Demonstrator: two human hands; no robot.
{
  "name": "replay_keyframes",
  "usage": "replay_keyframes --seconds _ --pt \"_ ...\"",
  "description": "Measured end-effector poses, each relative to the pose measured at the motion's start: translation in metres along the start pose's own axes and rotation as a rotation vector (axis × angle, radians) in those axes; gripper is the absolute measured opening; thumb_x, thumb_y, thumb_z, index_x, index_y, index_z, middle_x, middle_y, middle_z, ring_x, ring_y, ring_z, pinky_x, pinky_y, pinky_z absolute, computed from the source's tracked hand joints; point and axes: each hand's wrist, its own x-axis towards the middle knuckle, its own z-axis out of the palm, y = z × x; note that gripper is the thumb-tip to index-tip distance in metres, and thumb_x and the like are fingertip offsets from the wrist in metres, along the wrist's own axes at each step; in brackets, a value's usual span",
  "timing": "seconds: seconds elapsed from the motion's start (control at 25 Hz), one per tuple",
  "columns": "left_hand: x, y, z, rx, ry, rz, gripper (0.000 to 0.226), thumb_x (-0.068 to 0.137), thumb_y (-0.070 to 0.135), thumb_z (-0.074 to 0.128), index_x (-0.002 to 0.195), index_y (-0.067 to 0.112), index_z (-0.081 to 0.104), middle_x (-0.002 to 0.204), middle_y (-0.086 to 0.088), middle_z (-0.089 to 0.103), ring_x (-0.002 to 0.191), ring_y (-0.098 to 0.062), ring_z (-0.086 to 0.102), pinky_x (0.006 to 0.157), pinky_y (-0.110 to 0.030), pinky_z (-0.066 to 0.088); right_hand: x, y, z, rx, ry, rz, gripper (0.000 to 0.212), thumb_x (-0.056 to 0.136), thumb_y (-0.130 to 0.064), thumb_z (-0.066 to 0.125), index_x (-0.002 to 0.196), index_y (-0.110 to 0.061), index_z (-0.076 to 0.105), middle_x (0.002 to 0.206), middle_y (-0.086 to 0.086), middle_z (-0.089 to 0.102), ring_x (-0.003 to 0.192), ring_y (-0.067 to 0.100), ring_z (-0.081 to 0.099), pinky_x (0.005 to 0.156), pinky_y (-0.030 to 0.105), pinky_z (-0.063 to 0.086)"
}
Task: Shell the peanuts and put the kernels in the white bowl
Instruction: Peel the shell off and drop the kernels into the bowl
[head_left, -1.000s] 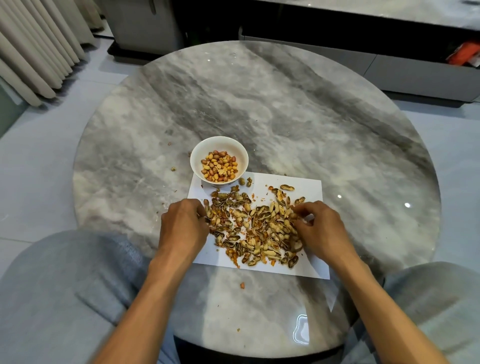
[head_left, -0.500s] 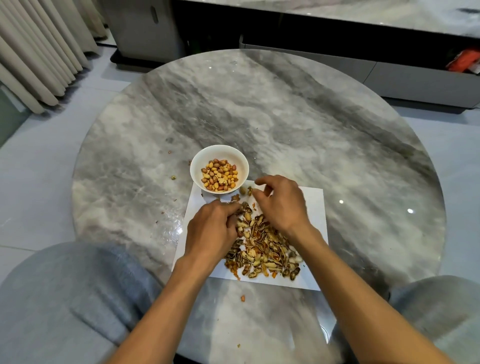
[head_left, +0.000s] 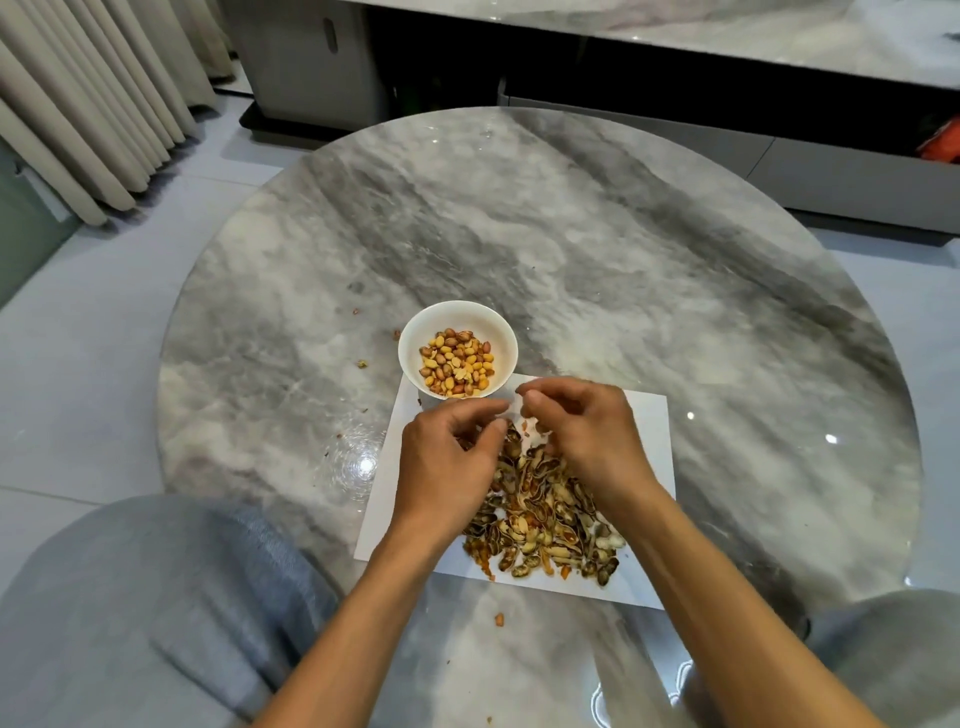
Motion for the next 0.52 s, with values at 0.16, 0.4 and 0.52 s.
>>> replay_keyframes --seconds 0.16,0.4,0.52 --pt "-0.009 0.017 0.003 -0.288 -0.132 0.085 0.023 0.086 0.007 0.075 0.102 0.023 0.077 0.094 0.011 0.076 0.092 -0.004 0.07 0.081 -0.019 0.055 -0.036 -0.012 -0.023 0.473 -0.1 0.151 0.016 0.091 -0.006 0.066 0.105 -0.007 0.072 0.077 0.012 0.071 0.068 0.02 0.065 0.067 0.027 0.058" --pt "-0.008 0.015 0.001 -0.385 -0.17 0.145 0.019 0.084 0.003 0.075 0.1 0.013 0.078 0.098 0.002 0.075 0.097 -0.011 0.07 0.086 -0.022 0.053 -0.046 -0.025 -0.017 0.602 -0.086 0.173 0.019 0.076 -0.019 0.072 0.09 -0.005 0.073 0.072 0.015 0.068 0.061 0.02 0.063 0.061 0.025 0.058" --pt "-0.007 0.014 0.001 -0.393 -0.145 0.162 0.016 0.082 0.004 0.077 0.096 0.013 0.078 0.094 0.0 0.074 0.093 -0.013 0.07 0.084 -0.023 0.053 -0.049 -0.027 -0.014 0.585 -0.093 0.17 0.016 0.077 -0.019 0.07 0.083 -0.008 0.079 0.071 0.015 0.068 0.063 0.018 0.064 0.061 0.023 0.057"
